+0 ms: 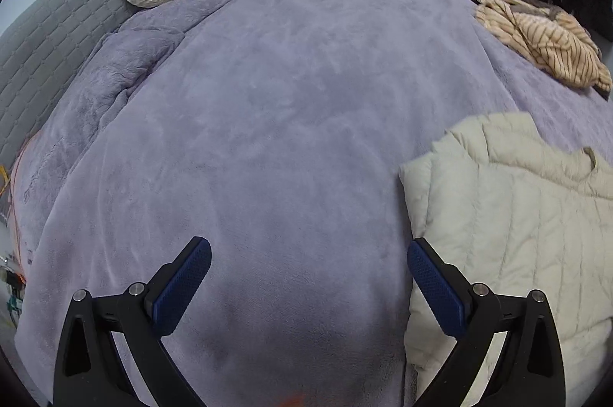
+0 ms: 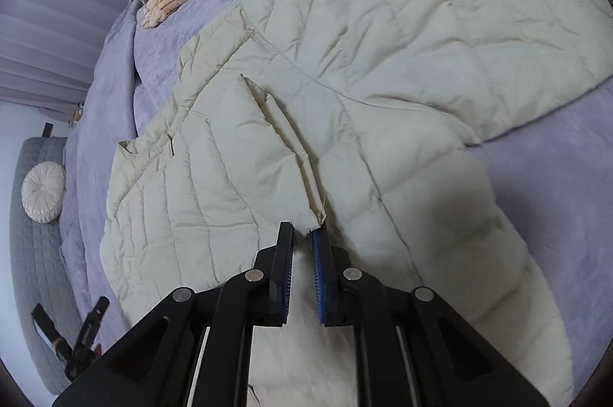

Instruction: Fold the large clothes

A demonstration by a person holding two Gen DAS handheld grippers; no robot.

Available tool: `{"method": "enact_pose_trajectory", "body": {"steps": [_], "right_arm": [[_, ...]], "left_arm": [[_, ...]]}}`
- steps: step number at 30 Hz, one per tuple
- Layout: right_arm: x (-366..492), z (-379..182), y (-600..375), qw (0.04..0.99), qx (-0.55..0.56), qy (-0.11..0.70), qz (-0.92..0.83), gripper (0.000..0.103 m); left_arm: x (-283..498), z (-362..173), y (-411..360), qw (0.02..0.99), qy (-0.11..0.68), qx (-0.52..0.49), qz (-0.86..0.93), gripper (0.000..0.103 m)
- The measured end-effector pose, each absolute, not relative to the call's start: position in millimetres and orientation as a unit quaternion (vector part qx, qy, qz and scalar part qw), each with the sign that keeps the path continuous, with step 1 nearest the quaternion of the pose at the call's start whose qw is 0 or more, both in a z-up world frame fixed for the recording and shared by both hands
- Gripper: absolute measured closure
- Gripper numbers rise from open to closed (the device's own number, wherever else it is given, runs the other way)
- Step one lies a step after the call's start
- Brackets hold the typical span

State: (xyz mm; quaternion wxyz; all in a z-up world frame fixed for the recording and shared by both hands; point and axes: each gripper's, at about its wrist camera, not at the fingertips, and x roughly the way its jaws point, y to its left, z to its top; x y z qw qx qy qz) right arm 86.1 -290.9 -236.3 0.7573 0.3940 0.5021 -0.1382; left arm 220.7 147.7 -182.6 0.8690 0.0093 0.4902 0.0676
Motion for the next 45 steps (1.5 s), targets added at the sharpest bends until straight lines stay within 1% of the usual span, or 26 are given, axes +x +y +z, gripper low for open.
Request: {"method": "enact_pose_trajectory", "body": {"steps": [2,5,8,11,14,16,19,20,22,25,28,31,32,34,36,38,41,45], "right_arm": [[79,-222,-288,0.767,0.359,0.512,-0.143,0.091],[83,-200,-279,0.795,0.308,0.505,-0.132,0.091],[98,-189,-271,0.815,0.287,0.492,-0.108,0.091],[113,-195,-263,0.811,0.309,0.494,-0.059,0.091],[139,-206,-242,0.814,0.270,0.514,-0.019,0.091],[154,-219,-237,0.812,0.244,0.530,-0.026,0.091],[169,-245,-248,0.801,0.233,0.549,-0.048,0.091],[173,-250,-254,0.802,0.234,0.547,-0.053,0.094],[182,-257,-262,0.807,0.229,0.541,-0.056,0.096],[193,-266,-269,0.814,0.226,0.533,-0.057,0.096],[191,-269,-278,0.807,0.257,0.528,-0.058,0.096],[180,-265,-284,0.798,0.264,0.539,-0.055,0.096],[176,-260,-284,0.797,0.260,0.542,-0.053,0.091],[168,-246,-281,0.807,0.239,0.538,-0.051,0.091],[159,-232,-278,0.821,0.222,0.524,-0.048,0.088],[152,-226,-279,0.827,0.213,0.518,-0.052,0.077],[148,-238,-289,0.813,0.230,0.530,-0.067,0.076],[139,-253,-299,0.801,0.249,0.539,-0.084,0.076]], "left_arm": [[230,-178,150,0.870,0.489,0.003,0.061,0.001],[241,-175,139,0.872,0.488,-0.001,0.032,0.001],[246,-178,117,0.872,0.489,0.003,0.006,0.001],[250,-186,93,0.869,0.495,0.003,-0.022,0.001],[256,-205,70,0.866,0.499,0.041,-0.015,0.001],[263,-223,68,0.858,0.511,0.052,0.004,0.001],[272,-242,75,0.848,0.530,0.030,0.011,0.001],[274,-246,75,0.847,0.531,0.028,0.011,0.001],[278,-251,70,0.848,0.528,0.042,0.010,0.001],[280,-254,62,0.852,0.518,0.071,0.010,0.001],[280,-246,73,0.853,0.518,0.063,0.005,0.001],[276,-230,91,0.853,0.519,0.052,-0.003,0.001],[273,-222,97,0.855,0.517,0.052,-0.002,0.001],[262,-209,107,0.858,0.512,0.053,-0.004,0.001],[247,-202,112,0.855,0.516,0.050,-0.018,0.001],[231,-204,111,0.849,0.524,0.060,-0.029,0.001],[214,-222,105,0.838,0.535,0.105,-0.015,0.001],[209,-240,114,0.829,0.549,0.102,0.010,0.001]]}}
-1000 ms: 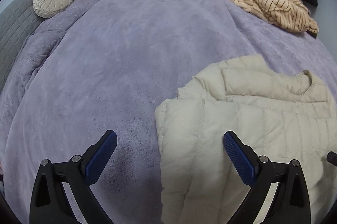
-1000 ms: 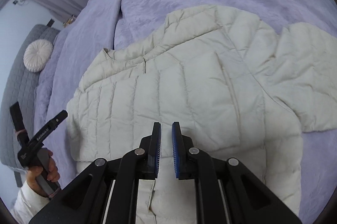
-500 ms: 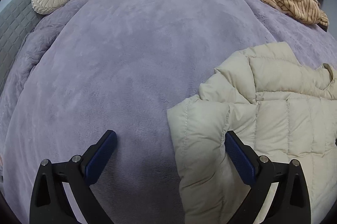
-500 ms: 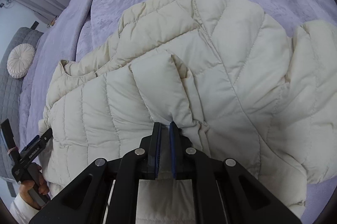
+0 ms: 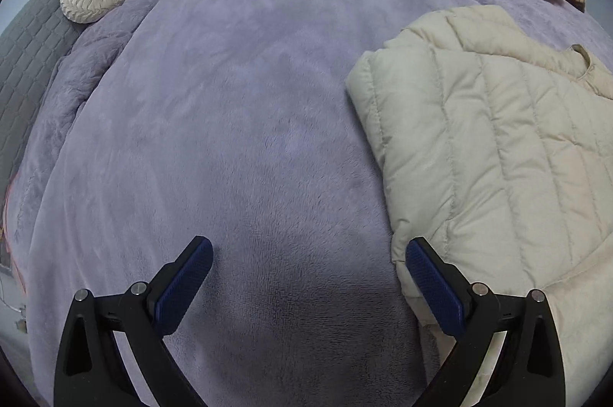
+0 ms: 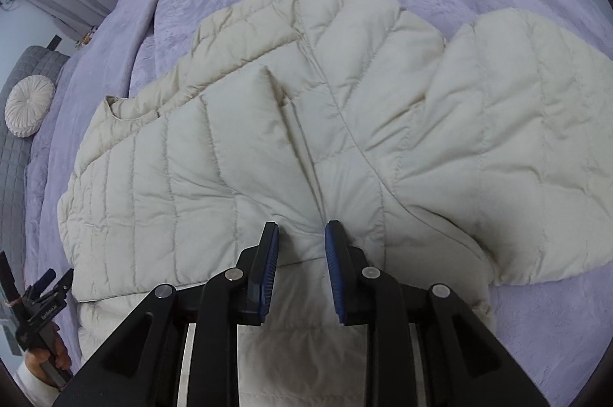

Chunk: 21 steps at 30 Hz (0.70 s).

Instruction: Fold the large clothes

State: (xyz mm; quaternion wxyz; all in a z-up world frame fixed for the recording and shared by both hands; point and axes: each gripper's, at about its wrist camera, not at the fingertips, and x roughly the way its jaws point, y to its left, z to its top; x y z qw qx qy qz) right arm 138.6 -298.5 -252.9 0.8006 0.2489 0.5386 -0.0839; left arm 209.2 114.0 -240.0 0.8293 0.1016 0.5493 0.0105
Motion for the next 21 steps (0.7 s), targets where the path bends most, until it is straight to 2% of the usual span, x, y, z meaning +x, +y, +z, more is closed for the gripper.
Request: {"method": "enact_pose_trajectory", "body": {"steps": [7,9,10,11,14,15,17,19,21], "right_arm": [[113,-238,-304,0.797,0.268,0.534,-0.088,0.075],[103,-233,-307,0.794,0.285,0.531,-0.084,0.064],[98,-231,-308,0.792,0.297,0.527,-0.080,0.054],[94,-228,-309,0.791,0.306,0.524,-0.077,0.048],[80,-220,-309,0.788,0.319,0.520,-0.079,0.045],[74,-219,-310,0.786,0.326,0.519,-0.079,0.042],[64,-214,-311,0.783,0.338,0.517,-0.080,0.030],[53,-209,-312,0.781,0.346,0.513,-0.083,0.028],[43,-205,-315,0.778,0.353,0.512,-0.087,0.022]], "left_arm": [[201,-217,122,0.836,0.543,0.085,0.015,0.001],[196,-203,119,0.841,0.537,0.070,0.011,0.001],[194,-196,116,0.843,0.534,0.065,0.007,0.001],[191,-189,112,0.844,0.532,0.062,0.003,0.001],[180,-171,93,0.847,0.528,0.062,-0.014,0.001],[176,-165,85,0.847,0.527,0.060,-0.021,0.001],[168,-157,70,0.846,0.530,0.054,-0.031,0.001],[161,-152,57,0.844,0.532,0.046,-0.039,0.001],[152,-147,42,0.845,0.531,0.042,-0.050,0.001]]}}
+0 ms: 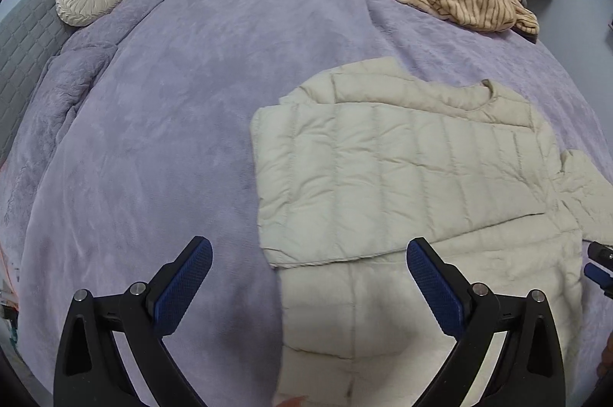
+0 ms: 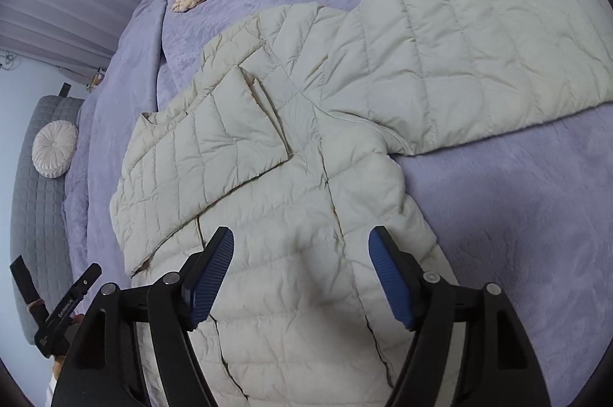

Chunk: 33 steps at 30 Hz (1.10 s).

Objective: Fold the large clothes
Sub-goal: 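Grasp the cuff of the other sleeve with the right tool and lift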

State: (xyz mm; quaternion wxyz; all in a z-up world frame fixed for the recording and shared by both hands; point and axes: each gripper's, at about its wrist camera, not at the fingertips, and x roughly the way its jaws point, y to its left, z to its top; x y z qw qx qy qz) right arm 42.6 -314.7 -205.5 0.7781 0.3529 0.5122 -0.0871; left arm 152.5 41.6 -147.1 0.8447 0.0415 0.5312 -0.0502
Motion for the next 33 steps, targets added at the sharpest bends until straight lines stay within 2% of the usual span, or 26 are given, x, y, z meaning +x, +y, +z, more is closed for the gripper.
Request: {"method": "enact_pose_trajectory", "body": {"steps": [7,8,10,19,33], "right_arm": [[8,-198,-328,0.770,0.377,0.503,-0.110,0.016],[3,-197,-331,0.769,0.381,0.501,-0.114,0.013],[-7,-196,-337,0.765,0.393,0.496,-0.118,0.000],[-52,-197,-386,0.749,0.444,0.469,-0.148,0.000],[-99,-216,-532,0.724,0.541,0.364,-0.227,0.000]], "left_arm": [[125,-140,-15,0.835,0.540,0.055,-0.095,0.001],[121,-139,-23,0.832,0.541,0.059,-0.105,0.001],[114,-136,-41,0.828,0.543,0.072,-0.120,0.001],[97,-138,-112,0.811,0.556,0.101,-0.149,0.001],[92,-163,-197,0.790,0.576,0.113,-0.174,0.001]]}}
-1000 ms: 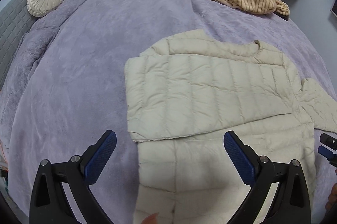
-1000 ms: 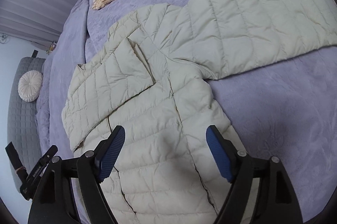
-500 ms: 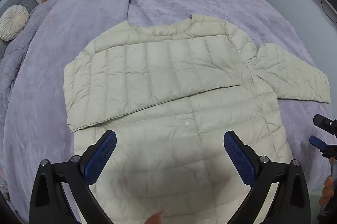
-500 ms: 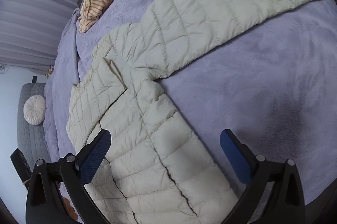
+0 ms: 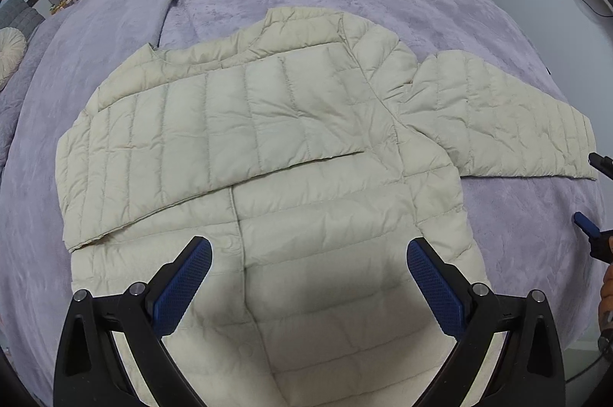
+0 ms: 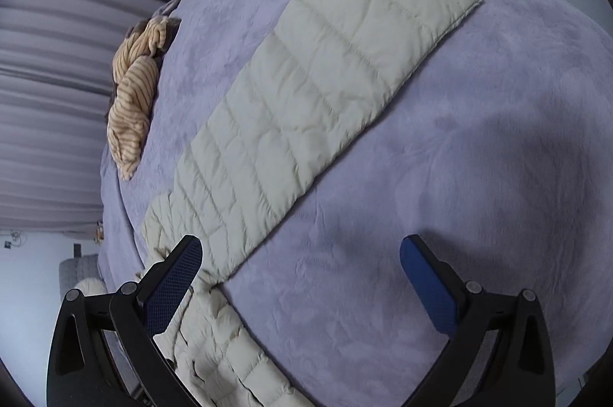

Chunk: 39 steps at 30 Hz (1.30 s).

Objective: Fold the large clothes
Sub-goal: 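Grasp the cuff of the other sleeve with the right tool and lift, then fold the held sleeve over the jacket body with the right tool, release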

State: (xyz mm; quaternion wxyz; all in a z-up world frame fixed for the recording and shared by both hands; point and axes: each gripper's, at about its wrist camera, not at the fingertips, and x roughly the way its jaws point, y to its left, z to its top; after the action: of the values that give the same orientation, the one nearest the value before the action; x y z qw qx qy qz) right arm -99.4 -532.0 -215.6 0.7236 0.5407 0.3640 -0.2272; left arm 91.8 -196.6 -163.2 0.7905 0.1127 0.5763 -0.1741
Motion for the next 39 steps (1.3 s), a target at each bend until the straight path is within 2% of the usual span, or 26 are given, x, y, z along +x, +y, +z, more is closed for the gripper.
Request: {"method": "enact_pose_trajectory", "body": {"steps": [13,15,16,17,18,20,22,23,26,39], "right_arm": [[-78,-243,-610,0.711,0.619,0.247,-0.223,0.001],[-76,-241,-614,0.709,0.623,0.239,-0.226,0.004],[-76,-241,-616,0.707,0.625,0.236,-0.229,0.011],[-75,-241,-618,0.704,0.627,0.235,-0.235,0.025],[-76,-242,-619,0.700,0.631,0.236,-0.239,0.034],[-77,-246,-623,0.687,0.646,0.233,-0.238,0.068],[-79,-250,-625,0.679,0.659,0.227,-0.230,0.084],[-79,-250,-624,0.679,0.662,0.223,-0.224,0.088],[-75,-239,-619,0.697,0.648,0.222,-0.213,0.092],[2,-147,-552,0.806,0.530,0.245,-0.098,0.092]], "left_arm": [[96,-194,-228,0.788,0.579,0.118,-0.173,0.001],[98,-196,-229,0.789,0.578,0.118,-0.172,0.001],[99,-196,-229,0.790,0.578,0.117,-0.171,0.001],[100,-197,-229,0.790,0.577,0.117,-0.170,0.001],[100,-197,-228,0.791,0.577,0.117,-0.169,0.001],[103,-198,-226,0.792,0.576,0.116,-0.167,0.001],[106,-198,-223,0.793,0.575,0.114,-0.164,0.001],[107,-198,-221,0.794,0.575,0.113,-0.162,0.001],[112,-198,-213,0.799,0.571,0.112,-0.154,0.001],[139,-191,-144,0.820,0.560,0.076,-0.092,0.001]]}}
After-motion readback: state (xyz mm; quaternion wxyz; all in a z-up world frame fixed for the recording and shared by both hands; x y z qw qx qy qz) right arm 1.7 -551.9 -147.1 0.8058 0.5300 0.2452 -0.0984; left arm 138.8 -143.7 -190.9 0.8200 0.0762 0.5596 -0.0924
